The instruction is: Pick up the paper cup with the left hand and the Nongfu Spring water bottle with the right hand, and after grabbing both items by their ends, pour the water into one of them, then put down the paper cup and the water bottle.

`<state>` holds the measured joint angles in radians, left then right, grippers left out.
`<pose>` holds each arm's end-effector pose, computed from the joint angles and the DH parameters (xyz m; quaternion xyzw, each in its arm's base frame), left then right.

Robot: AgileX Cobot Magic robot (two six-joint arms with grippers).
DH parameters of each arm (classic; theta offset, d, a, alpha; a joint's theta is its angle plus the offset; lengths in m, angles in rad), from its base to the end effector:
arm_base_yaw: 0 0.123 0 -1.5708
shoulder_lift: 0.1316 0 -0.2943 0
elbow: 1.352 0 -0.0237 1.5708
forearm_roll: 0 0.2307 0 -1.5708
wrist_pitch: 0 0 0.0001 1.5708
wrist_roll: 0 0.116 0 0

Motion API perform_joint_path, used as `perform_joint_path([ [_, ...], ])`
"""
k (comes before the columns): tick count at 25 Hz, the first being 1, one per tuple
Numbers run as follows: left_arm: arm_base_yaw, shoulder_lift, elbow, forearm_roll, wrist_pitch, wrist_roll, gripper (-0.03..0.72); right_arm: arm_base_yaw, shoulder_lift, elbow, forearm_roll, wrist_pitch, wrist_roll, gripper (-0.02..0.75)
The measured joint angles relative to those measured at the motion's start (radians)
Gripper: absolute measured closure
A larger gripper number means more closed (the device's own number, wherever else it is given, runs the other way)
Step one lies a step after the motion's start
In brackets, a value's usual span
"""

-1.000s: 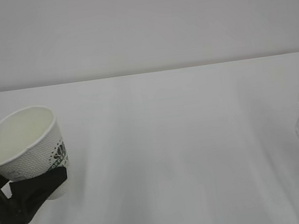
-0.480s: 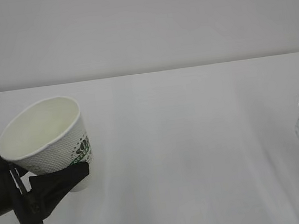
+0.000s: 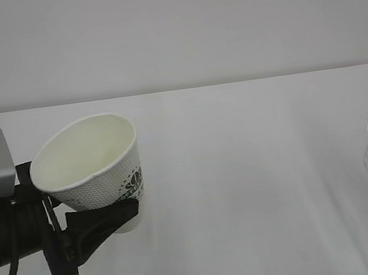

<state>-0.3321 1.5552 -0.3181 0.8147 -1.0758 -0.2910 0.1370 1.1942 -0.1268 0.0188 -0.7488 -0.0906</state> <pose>0.1993 -0.1472 0.1927 0.3889 0.6650 -0.3128 0.5556 0.1881 0.0244 0.2034 -0.0797 0.7800 0.0137 0.6206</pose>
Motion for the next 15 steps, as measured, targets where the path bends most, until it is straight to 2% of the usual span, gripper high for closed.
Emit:
perform_joint_path([
  [15, -0.155, 0.112, -0.094, 0.001, 0.03, -0.017, 0.179, 0.0, 0.0, 0.0, -0.002, 0.0, 0.0, 0.288],
])
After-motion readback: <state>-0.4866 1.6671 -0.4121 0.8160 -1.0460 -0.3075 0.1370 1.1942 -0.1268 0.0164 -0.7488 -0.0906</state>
